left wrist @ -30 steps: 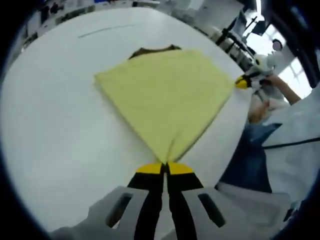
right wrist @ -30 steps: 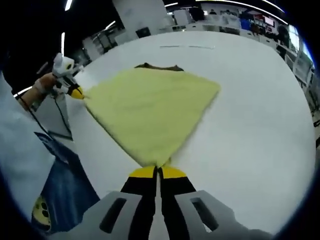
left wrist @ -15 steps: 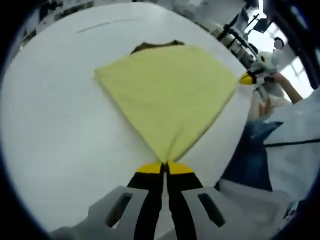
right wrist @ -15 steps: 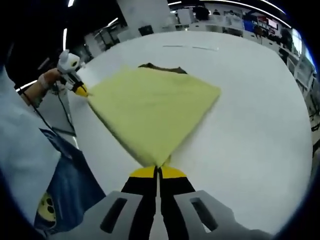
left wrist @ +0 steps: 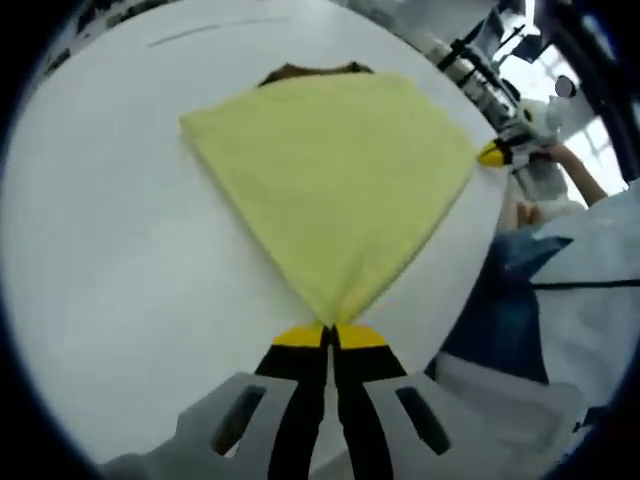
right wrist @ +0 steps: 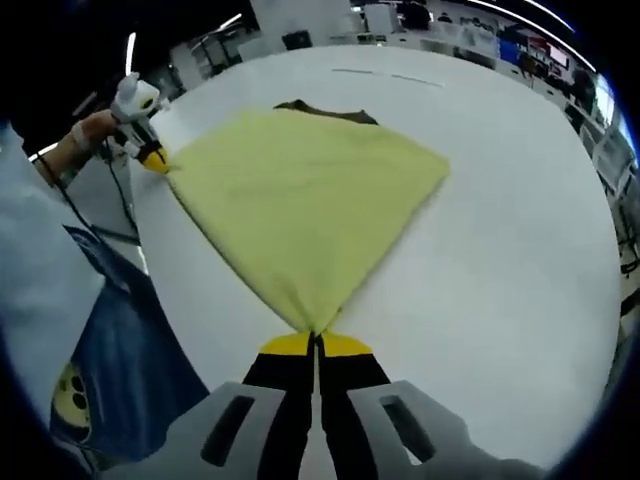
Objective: Fold the garment on the visible template until the final outline fits inside the template.
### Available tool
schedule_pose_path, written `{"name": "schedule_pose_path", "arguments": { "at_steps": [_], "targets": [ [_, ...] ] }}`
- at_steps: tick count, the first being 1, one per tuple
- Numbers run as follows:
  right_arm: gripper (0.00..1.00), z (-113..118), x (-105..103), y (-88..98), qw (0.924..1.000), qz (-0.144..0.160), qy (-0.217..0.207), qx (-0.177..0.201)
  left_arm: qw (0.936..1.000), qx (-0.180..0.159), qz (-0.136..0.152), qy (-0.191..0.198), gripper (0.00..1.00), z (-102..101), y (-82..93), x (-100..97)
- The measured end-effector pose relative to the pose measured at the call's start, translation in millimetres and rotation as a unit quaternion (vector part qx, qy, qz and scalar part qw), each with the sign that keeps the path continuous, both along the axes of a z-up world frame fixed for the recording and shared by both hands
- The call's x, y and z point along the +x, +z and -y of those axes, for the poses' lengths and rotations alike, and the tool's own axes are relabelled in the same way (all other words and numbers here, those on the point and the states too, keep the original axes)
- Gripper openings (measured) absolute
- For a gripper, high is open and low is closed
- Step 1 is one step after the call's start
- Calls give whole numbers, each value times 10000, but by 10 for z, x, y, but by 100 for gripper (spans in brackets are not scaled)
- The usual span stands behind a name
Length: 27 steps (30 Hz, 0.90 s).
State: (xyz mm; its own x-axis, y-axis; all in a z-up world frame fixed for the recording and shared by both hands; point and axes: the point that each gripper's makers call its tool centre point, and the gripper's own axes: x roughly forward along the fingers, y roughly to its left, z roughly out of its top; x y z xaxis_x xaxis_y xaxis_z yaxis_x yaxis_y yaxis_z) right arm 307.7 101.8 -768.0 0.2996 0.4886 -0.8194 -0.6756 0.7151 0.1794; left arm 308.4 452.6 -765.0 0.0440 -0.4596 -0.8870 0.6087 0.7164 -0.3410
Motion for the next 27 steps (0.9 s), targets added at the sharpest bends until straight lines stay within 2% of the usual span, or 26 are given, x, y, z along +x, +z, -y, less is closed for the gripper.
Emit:
{"name": "schedule_pose_path", "arguments": {
  "at_steps": [9, 15, 18, 27],
  "targets": [
    [1, 39, -76, -11, 9999, -111, -12, -59, 9999, -62, -83, 62, 0, 10, -17, -53],
    [2, 43, -63, -21, 9995, -237, -224, 54, 9999, -7, -144, 54, 0, 18, -19, -58],
    [2, 34, -70, -18, 9997, -179, -159, 5, 9998, -57, -151, 105, 0, 14, -18, -58],
    [6, 3, -76, -3, 9998, 84, -167, -93, 9996, -50, 254, 136, 0, 30, 10, -77]
  ]
}}
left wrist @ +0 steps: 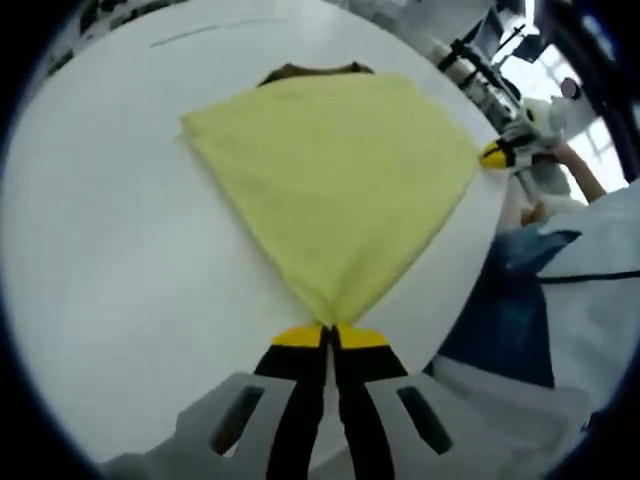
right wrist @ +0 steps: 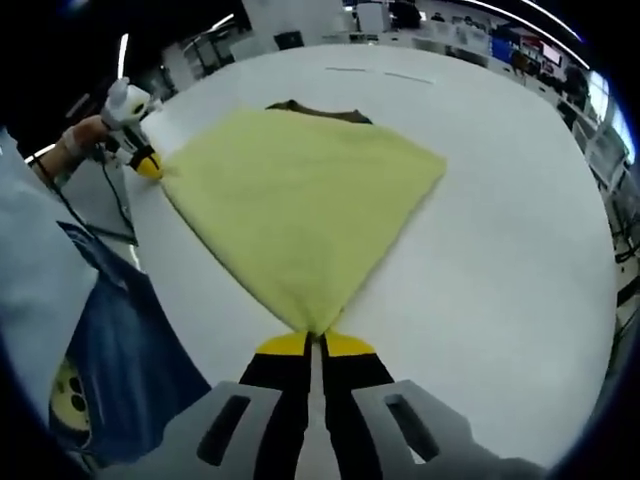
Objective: Fold the garment on the visible template until the final outline fits inside the template.
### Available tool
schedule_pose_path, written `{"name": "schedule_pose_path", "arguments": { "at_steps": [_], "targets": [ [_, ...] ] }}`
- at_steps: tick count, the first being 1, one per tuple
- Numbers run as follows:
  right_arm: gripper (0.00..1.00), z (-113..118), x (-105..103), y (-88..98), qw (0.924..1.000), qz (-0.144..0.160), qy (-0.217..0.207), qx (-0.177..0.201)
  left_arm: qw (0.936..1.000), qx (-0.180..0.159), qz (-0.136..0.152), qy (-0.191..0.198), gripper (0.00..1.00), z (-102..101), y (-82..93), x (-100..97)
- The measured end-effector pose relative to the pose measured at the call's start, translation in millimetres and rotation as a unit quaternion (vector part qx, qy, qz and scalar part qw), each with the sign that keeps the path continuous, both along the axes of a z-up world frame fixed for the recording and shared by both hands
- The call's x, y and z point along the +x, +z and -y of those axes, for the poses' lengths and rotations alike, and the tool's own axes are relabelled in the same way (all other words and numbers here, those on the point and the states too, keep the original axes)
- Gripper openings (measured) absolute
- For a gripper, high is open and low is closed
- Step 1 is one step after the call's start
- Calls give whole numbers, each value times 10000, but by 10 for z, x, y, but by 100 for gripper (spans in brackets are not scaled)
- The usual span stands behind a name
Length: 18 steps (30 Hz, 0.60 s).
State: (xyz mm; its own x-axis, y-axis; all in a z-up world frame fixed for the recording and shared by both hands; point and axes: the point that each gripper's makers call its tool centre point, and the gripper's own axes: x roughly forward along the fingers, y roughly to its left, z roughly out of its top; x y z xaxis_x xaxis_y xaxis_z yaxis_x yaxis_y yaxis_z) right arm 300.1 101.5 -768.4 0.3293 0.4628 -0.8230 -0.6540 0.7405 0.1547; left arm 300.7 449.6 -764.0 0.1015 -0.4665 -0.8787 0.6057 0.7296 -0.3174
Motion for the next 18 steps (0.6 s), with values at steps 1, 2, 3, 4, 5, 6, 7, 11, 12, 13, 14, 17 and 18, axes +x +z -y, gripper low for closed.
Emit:
{"name": "schedule_pose_path", "arguments": {
  "at_steps": [1, 2, 3, 4, 5, 6, 7, 11, 12, 13, 14, 17, 18],
  "targets": [
    [7, -5, 7, 8, 10000, 41, -12, -1, 10000, -2, 71, 25, 0, -3, 15, 4],
    [9, -11, 9, 14, 10000, 59, -15, 2, 9999, -8, 98, 49, 2, -10, 25, 0],
    [11, -20, 12, 23, 10000, 83, -12, 7, 9998, -22, 149, 93, 4, -17, 51, 1],
    [12, -25, 14, 30, 9999, 111, -7, 4, 9998, -47, 180, 117, 5, -18, 72, 2],
    [13, -36, 17, 40, 9999, 133, -9, 10, 9994, -139, 234, 196, 6, -6, 114, 19],
    [13, -44, 21, 49, 9999, 155, -11, 14, 9991, -189, 289, 251, 6, -1, 143, 37],
    [13, -54, 24, 61, 9998, 182, -5, 11, 9987, -208, 352, 292, 6, -4, 173, 54],
    [20, -64, 59, 152, 9992, 385, -32, -43, 9981, -148, 502, 317, 11, -51, 258, 47],
    [20, -69, 76, 194, 9989, 468, -75, -23, 9979, -122, 548, 315, 13, -67, 273, 44],
    [20, -73, 88, 221, 9985, 527, -109, -12, 9977, -104, 590, 319, 14, -79, 292, 40],
    [22, -78, 86, 240, 9984, 549, -121, -8, 9972, -87, 656, 337, 15, -94, 316, 42],
    [26, -119, 71, 321, 9978, 655, -123, -18, 9962, -96, 798, 341, 17, -90, 384, 35],
    [27, -130, 69, 343, 9975, 700, -122, -26, 9960, -101, 821, 335, 18, -89, 395, 32]
  ]
}}
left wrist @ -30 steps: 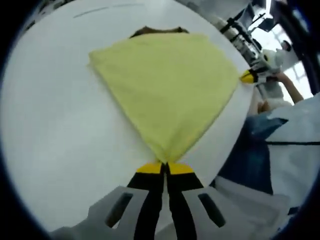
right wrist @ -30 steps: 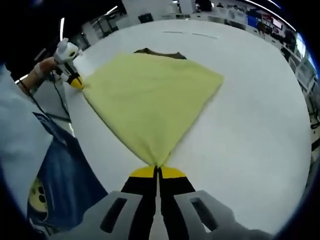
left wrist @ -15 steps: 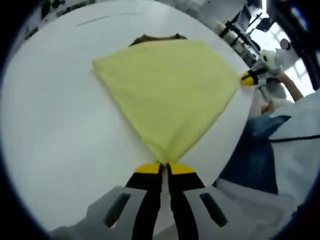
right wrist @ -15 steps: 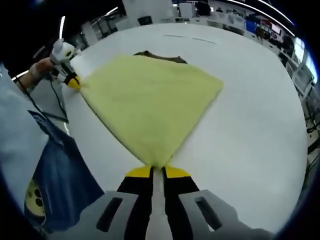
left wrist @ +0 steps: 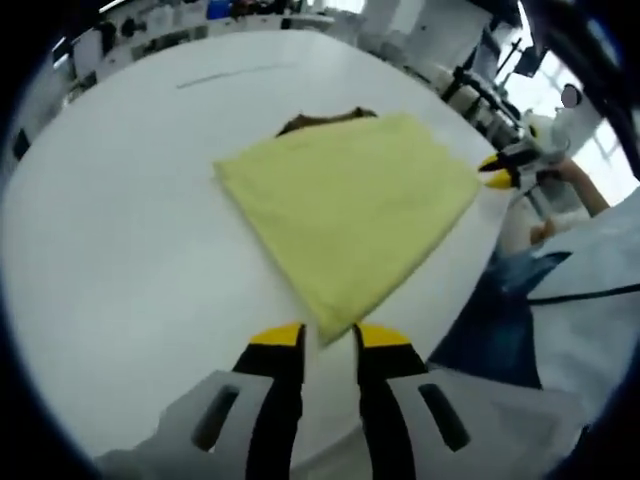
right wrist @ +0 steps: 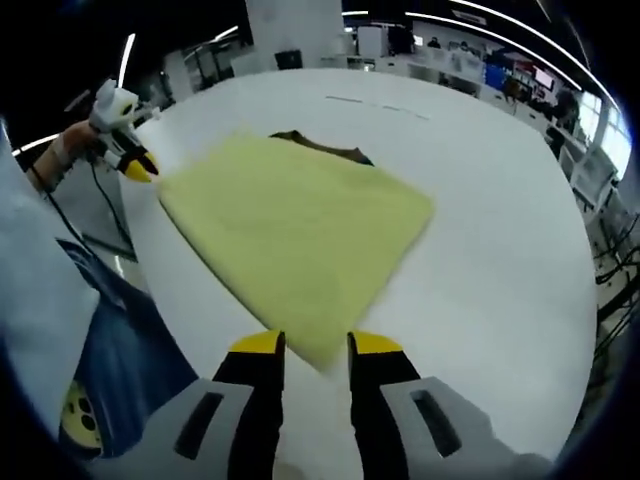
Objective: Fold the garment on the visible template until the final outline fits inside the template.
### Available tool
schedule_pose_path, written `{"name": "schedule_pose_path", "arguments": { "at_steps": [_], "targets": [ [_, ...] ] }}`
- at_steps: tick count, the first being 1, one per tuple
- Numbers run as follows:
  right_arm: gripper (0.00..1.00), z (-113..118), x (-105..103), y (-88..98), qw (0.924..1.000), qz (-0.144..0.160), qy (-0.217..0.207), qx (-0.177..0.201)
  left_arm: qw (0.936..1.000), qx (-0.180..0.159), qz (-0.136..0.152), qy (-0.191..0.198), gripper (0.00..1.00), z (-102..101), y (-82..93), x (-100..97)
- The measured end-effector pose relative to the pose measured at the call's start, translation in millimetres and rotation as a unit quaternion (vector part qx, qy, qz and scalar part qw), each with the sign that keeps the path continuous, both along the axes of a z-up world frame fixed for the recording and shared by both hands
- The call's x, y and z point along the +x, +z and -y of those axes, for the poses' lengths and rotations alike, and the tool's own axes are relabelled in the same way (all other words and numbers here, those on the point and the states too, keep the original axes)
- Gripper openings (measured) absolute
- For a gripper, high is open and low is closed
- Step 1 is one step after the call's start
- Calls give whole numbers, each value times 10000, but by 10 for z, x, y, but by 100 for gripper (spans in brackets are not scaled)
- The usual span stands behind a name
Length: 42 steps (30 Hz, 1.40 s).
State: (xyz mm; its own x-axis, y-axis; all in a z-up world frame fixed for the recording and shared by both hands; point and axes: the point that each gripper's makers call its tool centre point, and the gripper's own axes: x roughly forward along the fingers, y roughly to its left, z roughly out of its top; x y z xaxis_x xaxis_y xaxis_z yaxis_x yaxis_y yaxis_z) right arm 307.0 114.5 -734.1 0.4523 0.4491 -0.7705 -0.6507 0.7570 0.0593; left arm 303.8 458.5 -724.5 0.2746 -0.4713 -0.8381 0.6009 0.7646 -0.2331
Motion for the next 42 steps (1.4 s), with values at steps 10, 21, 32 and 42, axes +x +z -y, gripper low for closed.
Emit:
{"name": "schedule_pose_path", "arguments": {
  "at_steps": [10, 21, 32, 42],
  "targets": [
    [51, -216, -89, 281, 9995, 266, -29, 176, 9991, 71, 414, -13, 31, -64, 163, -29],
    [77, -388, -102, 505, 9974, 700, 55, 189, 9955, -25, 938, 116, 50, -45, 361, -57],
    [92, -324, -243, 644, 9957, 887, -43, 249, 9898, -155, 1387, 273, 65, 95, 595, -152],
    [100, -216, -433, 724, 9933, 1048, -186, 452, 9821, -239, 1720, 727, 85, 111, 691, -285]
  ]
}}
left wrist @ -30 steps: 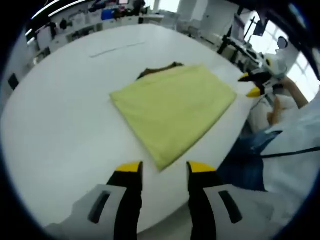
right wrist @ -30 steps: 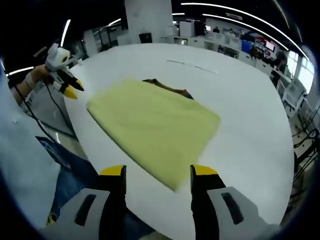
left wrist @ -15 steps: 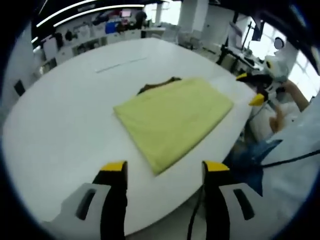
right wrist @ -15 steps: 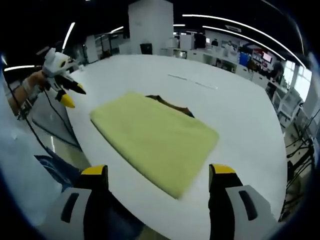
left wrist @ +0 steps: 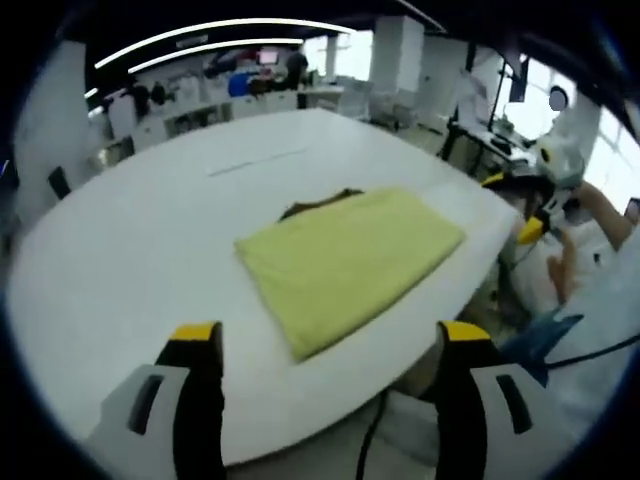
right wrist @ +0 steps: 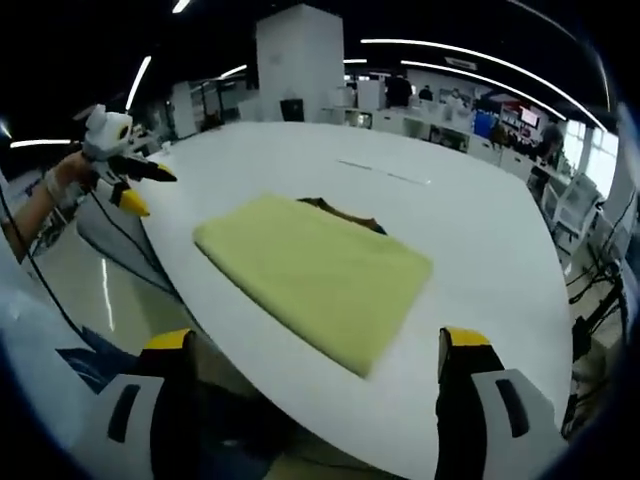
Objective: Fold the garment on the visible template until the final outline fits inside the template.
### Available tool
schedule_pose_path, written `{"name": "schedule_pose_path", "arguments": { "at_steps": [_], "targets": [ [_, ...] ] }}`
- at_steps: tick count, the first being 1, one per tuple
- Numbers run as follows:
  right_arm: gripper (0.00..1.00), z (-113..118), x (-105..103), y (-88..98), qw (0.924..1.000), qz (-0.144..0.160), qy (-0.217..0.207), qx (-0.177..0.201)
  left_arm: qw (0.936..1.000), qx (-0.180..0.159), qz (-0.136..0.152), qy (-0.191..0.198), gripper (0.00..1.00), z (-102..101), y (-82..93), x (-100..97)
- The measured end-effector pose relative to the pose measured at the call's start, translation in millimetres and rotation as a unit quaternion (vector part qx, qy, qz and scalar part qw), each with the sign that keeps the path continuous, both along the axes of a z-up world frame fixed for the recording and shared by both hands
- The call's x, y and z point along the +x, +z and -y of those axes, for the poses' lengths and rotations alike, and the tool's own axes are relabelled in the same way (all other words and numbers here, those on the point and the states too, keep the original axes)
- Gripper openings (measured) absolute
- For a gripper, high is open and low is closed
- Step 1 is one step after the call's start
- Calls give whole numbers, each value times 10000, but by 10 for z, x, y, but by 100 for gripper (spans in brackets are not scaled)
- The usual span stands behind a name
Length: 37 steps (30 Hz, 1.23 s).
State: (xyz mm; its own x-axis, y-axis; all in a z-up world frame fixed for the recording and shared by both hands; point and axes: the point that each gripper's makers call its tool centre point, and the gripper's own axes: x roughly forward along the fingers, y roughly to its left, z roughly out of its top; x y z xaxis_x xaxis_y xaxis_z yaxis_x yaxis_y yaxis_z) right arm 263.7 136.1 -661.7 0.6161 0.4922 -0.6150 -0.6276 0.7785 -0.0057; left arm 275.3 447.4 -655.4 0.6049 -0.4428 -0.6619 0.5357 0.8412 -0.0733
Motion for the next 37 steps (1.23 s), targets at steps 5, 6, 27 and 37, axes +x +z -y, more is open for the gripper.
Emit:
{"name": "schedule_pose_path", "arguments": {
  "at_steps": [5, 6, 27, 37],
  "targets": [
    [100, 18, -101, 4, 10000, 21, 80, -51, 9994, -38, 104, 327, 97, -53, -7, -86],
    [100, 25, -114, 5, 9999, 33, 71, -63, 9994, -59, 98, 340, 98, -56, -14, -116],
    [100, 126, -265, 61, 9995, 215, -247, -47, 9980, -453, 268, 346, 100, 136, 141, -346],
    [100, 208, -366, 32, 9996, 199, -202, -76, 9979, -429, 288, 384, 100, 198, 100, -467]
  ]
}}
